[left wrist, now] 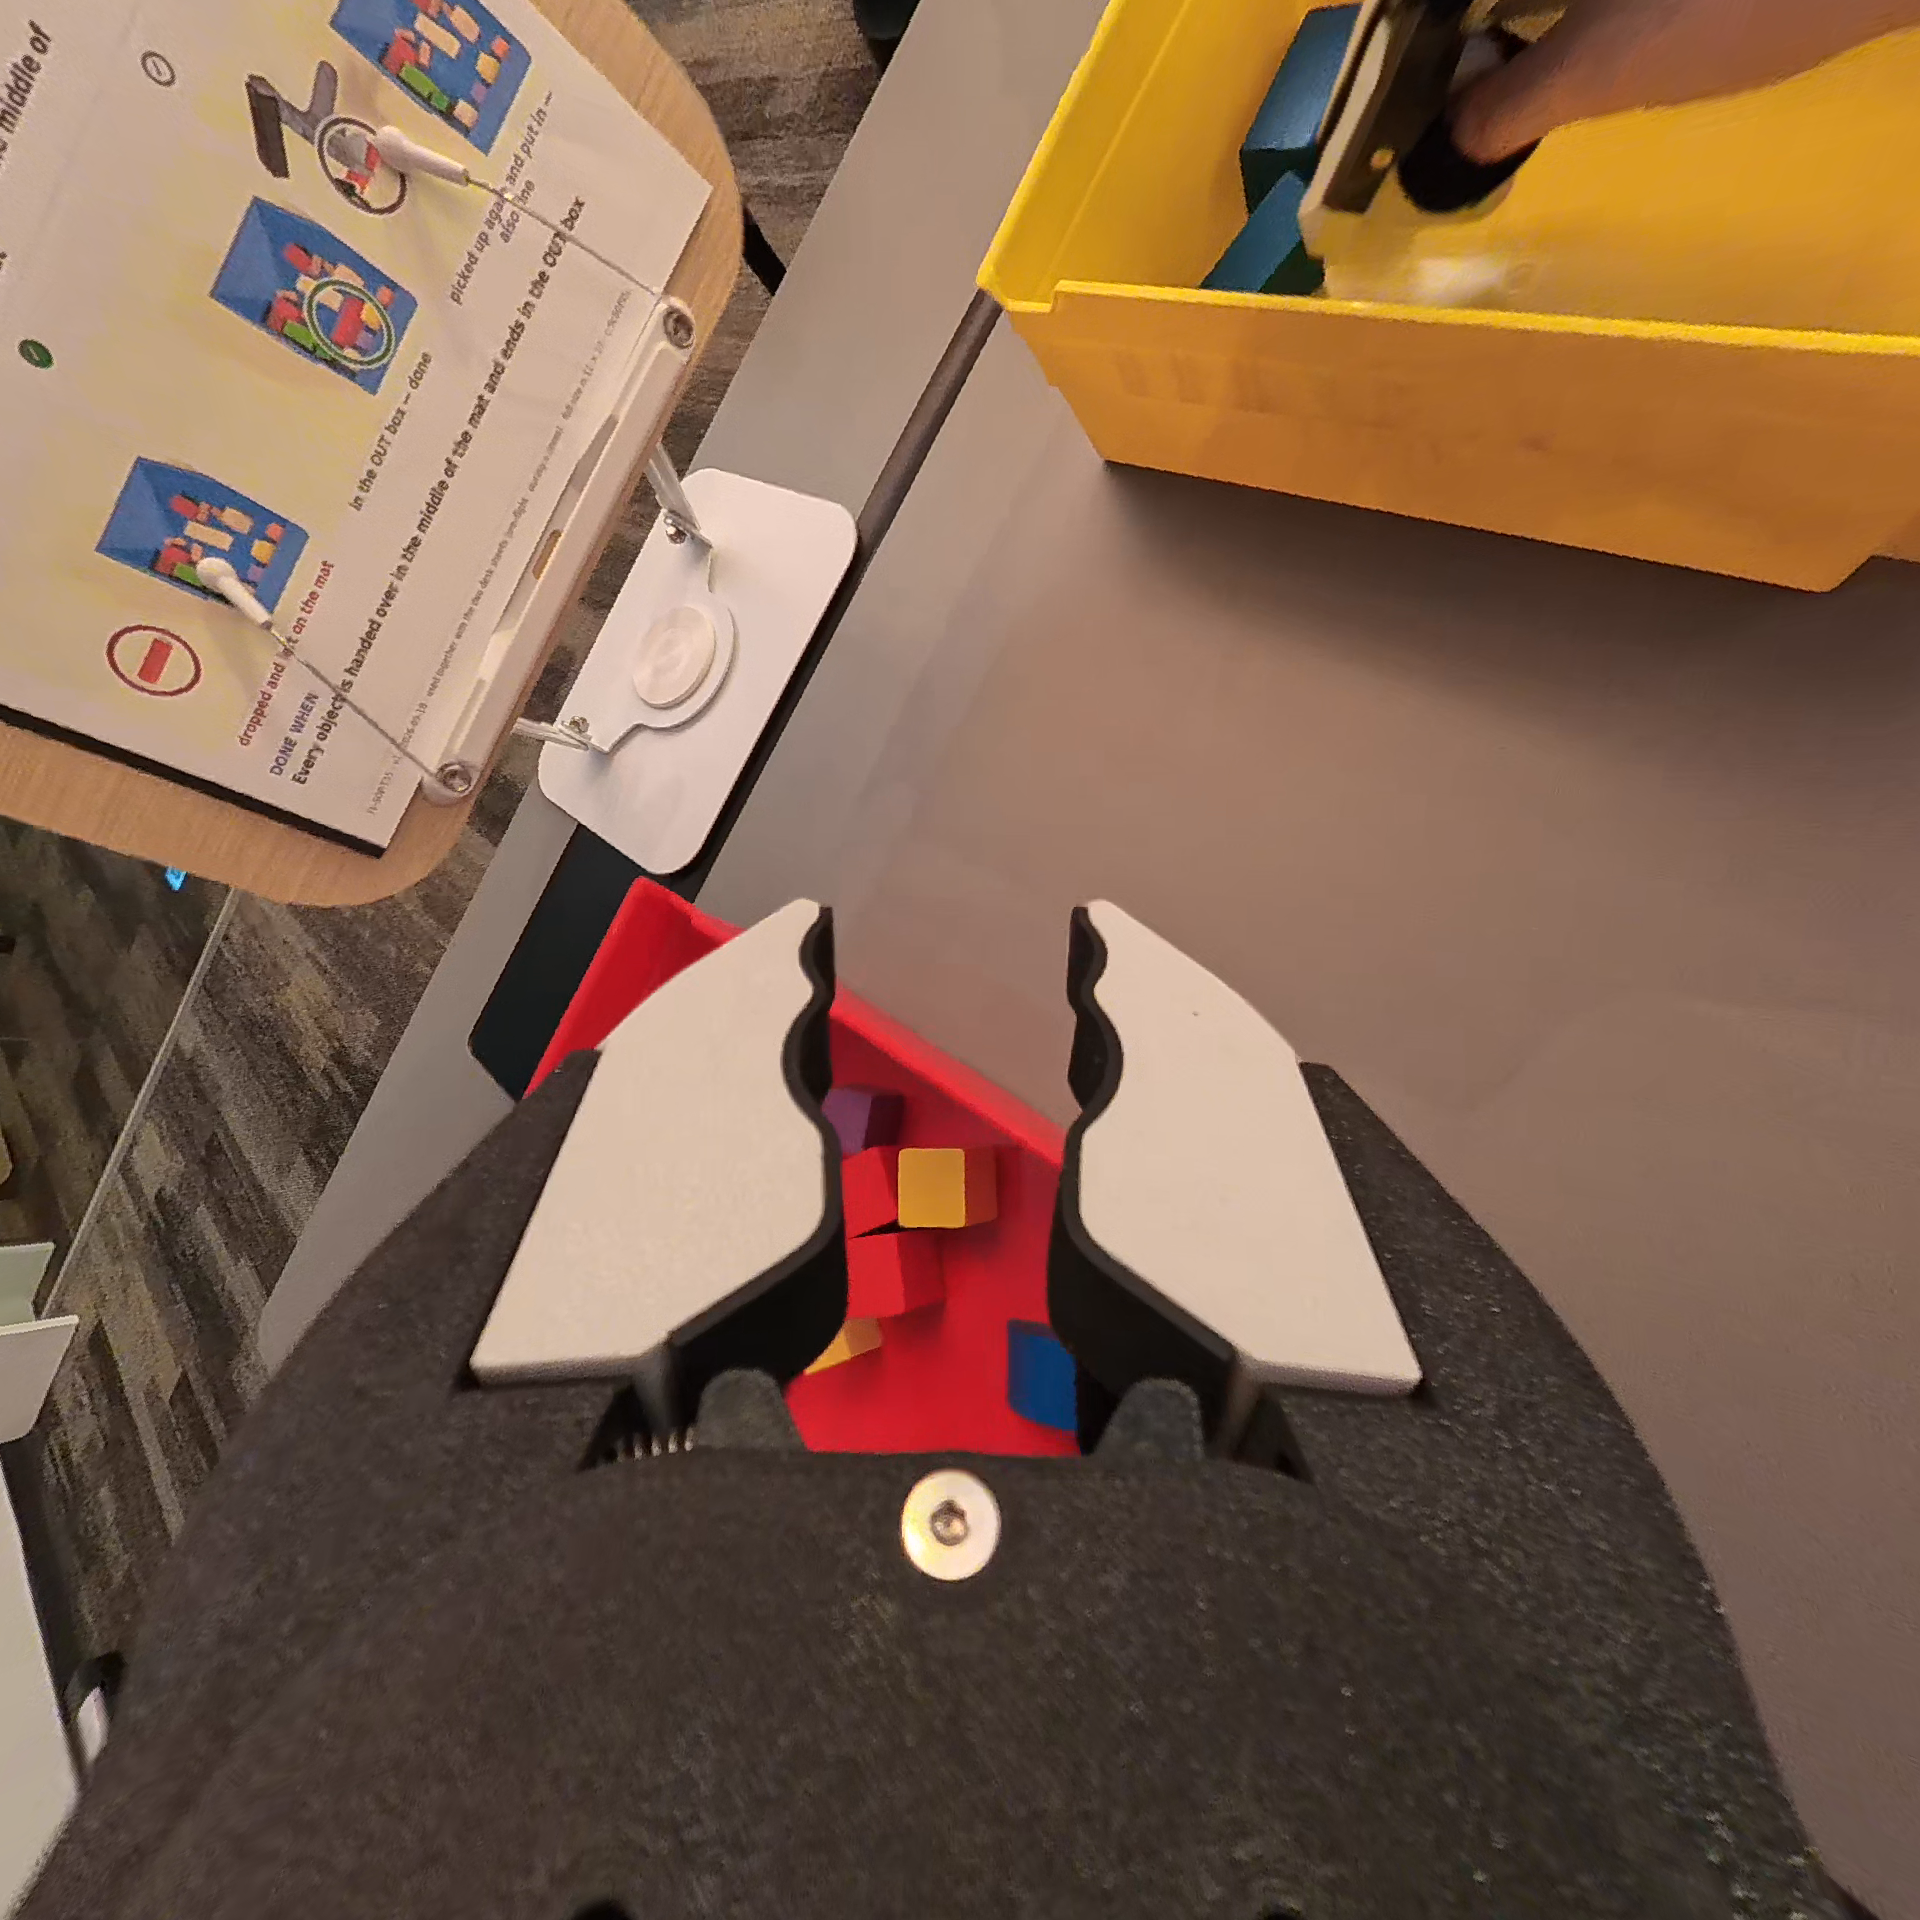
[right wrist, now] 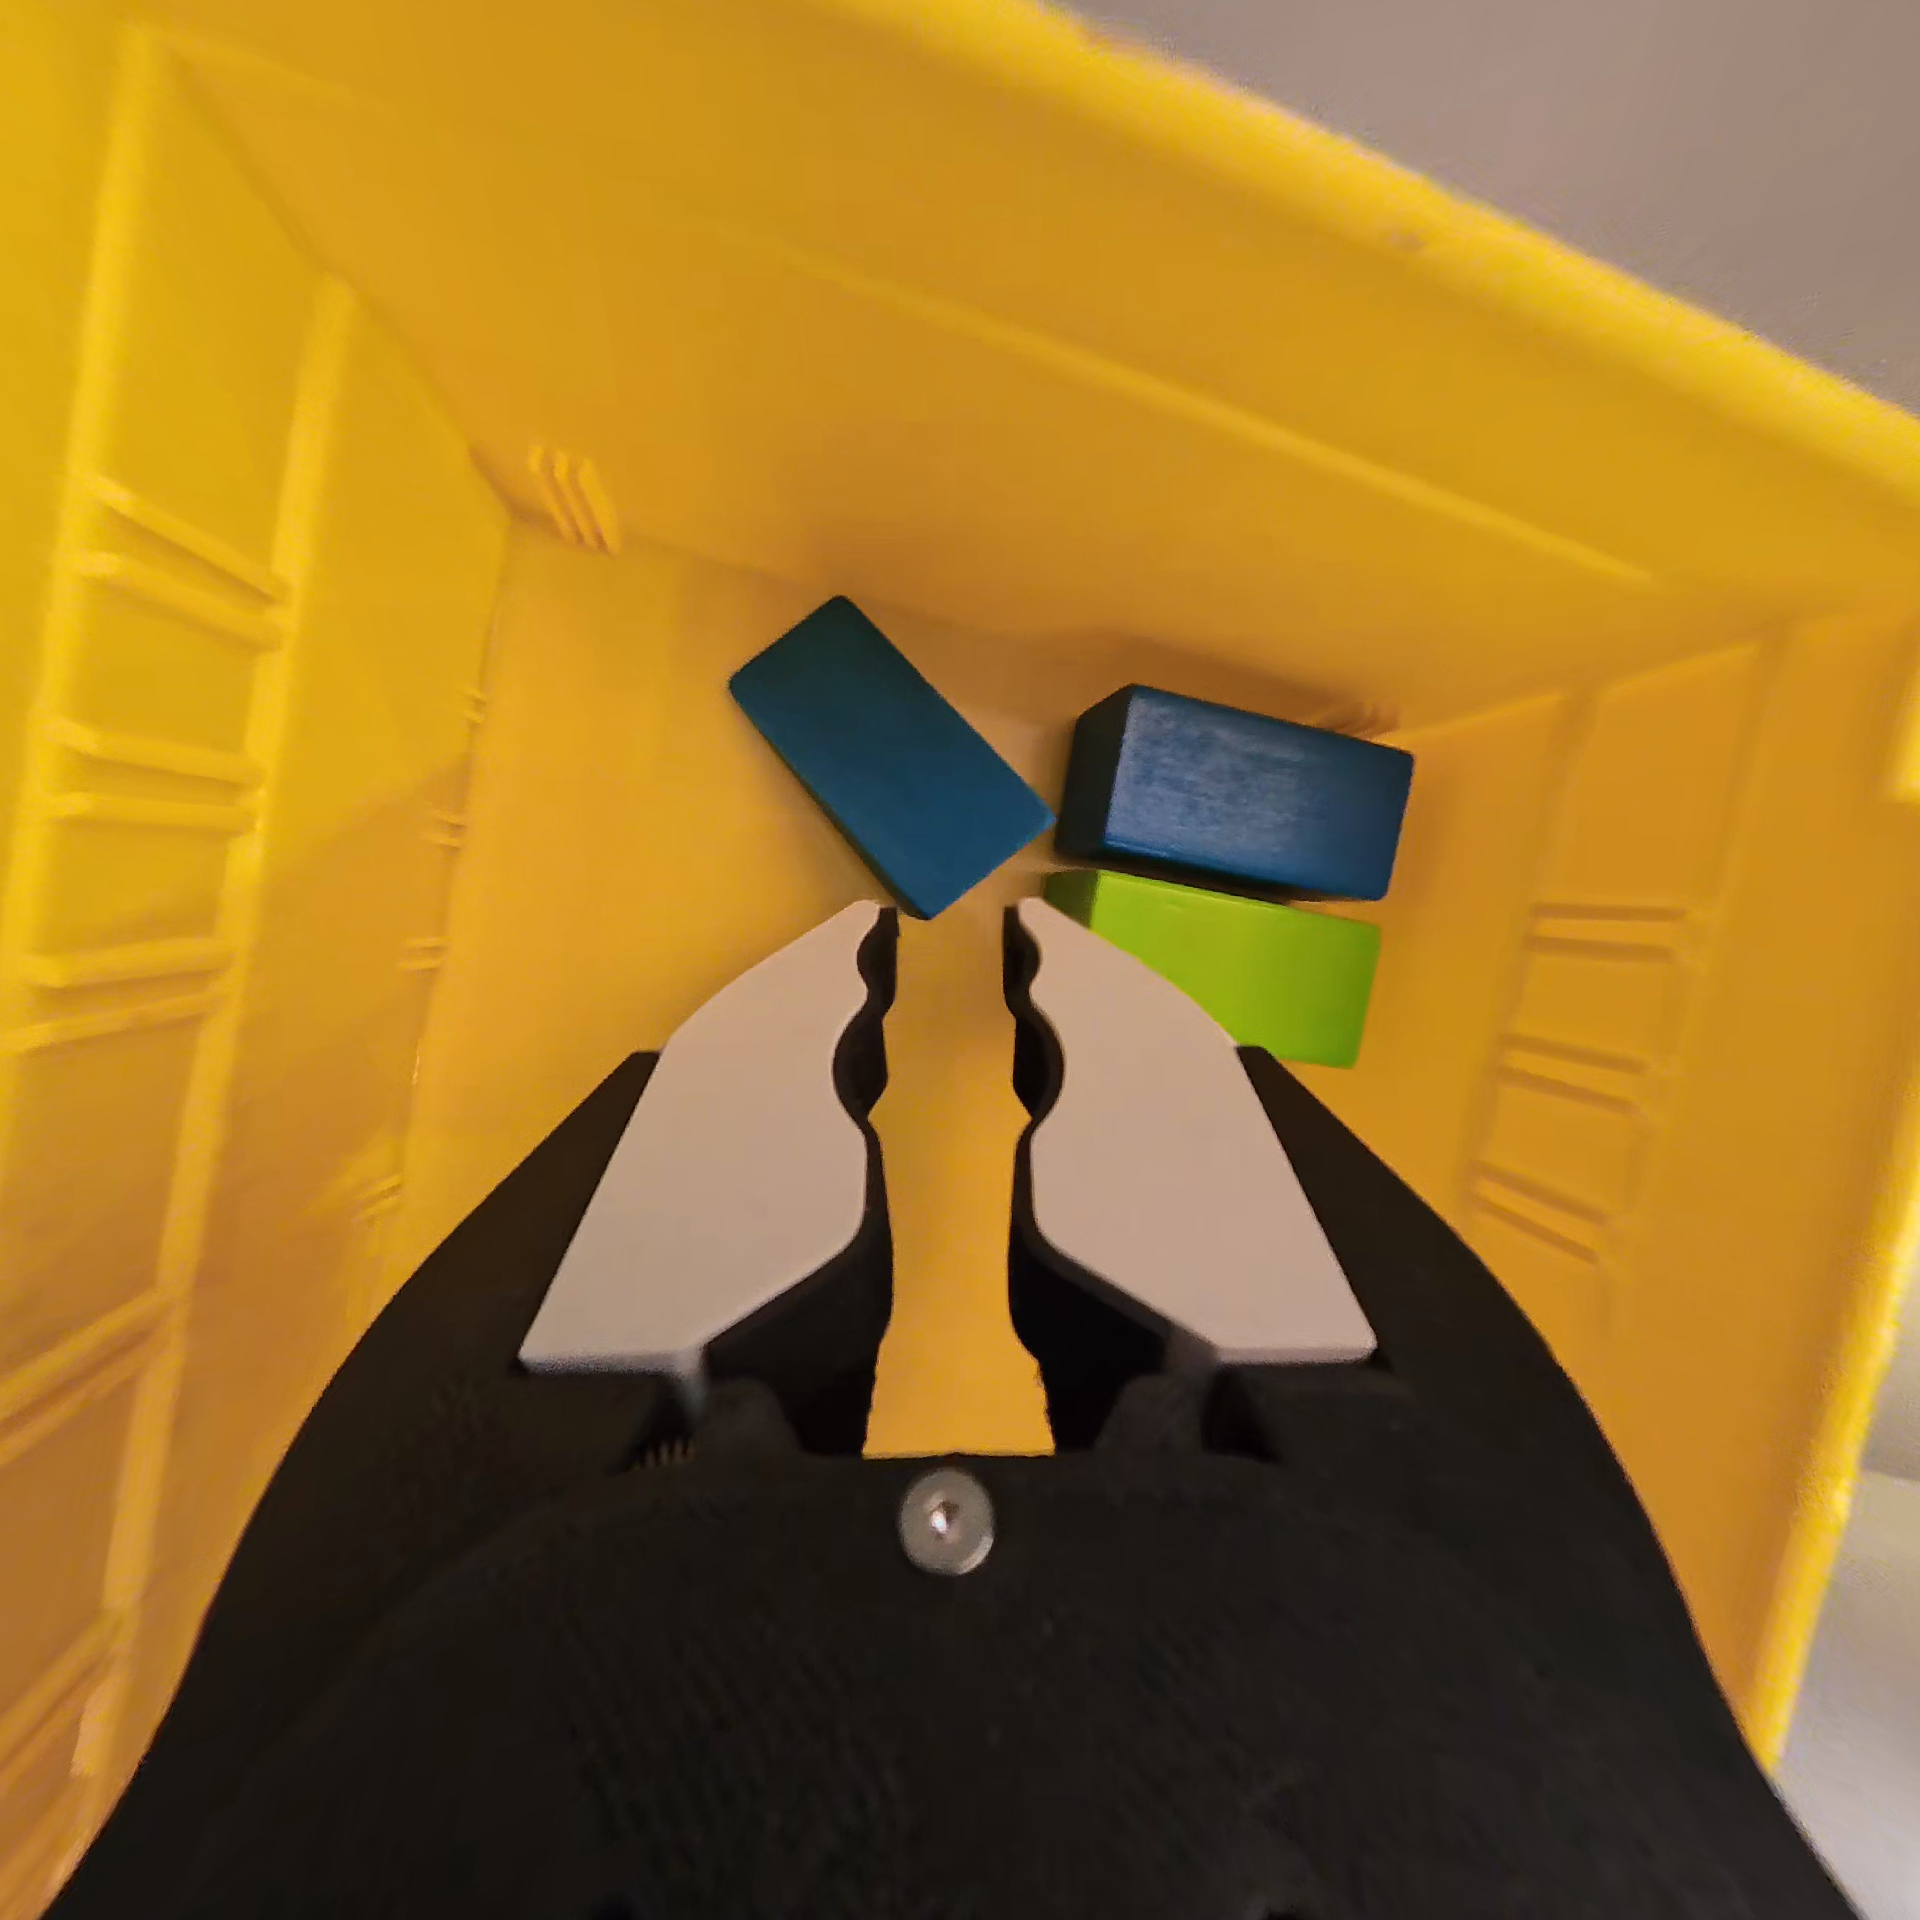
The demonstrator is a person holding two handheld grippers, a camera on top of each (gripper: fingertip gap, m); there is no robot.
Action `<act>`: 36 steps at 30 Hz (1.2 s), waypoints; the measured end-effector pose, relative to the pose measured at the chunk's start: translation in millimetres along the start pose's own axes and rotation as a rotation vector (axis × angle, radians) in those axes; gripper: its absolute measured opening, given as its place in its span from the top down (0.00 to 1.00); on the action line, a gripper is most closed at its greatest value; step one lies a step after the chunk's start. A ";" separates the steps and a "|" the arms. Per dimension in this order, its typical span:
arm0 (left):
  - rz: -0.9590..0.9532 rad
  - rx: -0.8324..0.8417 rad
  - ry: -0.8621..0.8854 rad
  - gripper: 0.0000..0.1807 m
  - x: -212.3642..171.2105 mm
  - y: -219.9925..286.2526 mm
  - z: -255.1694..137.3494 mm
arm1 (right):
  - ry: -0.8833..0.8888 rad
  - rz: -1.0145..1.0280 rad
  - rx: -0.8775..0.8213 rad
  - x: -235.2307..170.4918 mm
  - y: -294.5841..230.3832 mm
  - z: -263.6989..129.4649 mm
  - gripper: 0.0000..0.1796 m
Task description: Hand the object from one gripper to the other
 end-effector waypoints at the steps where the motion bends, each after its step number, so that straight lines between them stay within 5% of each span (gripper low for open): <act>1: -0.003 0.008 -0.006 0.76 -3.0 -3.7 -2.4 | 0.013 0.009 0.013 2.1 1.6 -5.0 0.88; 8: -0.158 -0.168 -0.276 0.76 -89.9 -26.8 -16.2 | 0.171 0.068 0.143 20.5 13.0 -55.0 0.87; 16: -0.310 -0.452 -0.602 0.76 -173.5 -13.0 19.7 | 0.198 0.123 0.220 17.7 30.5 -69.4 0.86; 22: -0.374 -0.338 -0.503 0.72 -162.3 -38.6 46.9 | 0.179 0.144 0.245 13.5 37.2 -65.7 0.86; 27: -0.154 -0.339 -0.464 0.73 -157.5 -32.5 59.9 | 0.159 0.122 0.259 11.9 34.0 -60.8 0.86; 36: -0.048 -0.334 -0.303 0.72 -145.3 -34.8 84.6 | 0.130 0.111 0.264 8.1 34.8 -54.4 0.86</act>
Point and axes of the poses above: each gripper's, where its closed fingertips meet, z out along the fingers, x out of its top, y = z × x across the jaws, the point moved 5 cm from there along -z, back along the fingers, and after that the axes turned 9 degrees about -x, right-handed, at the moved point
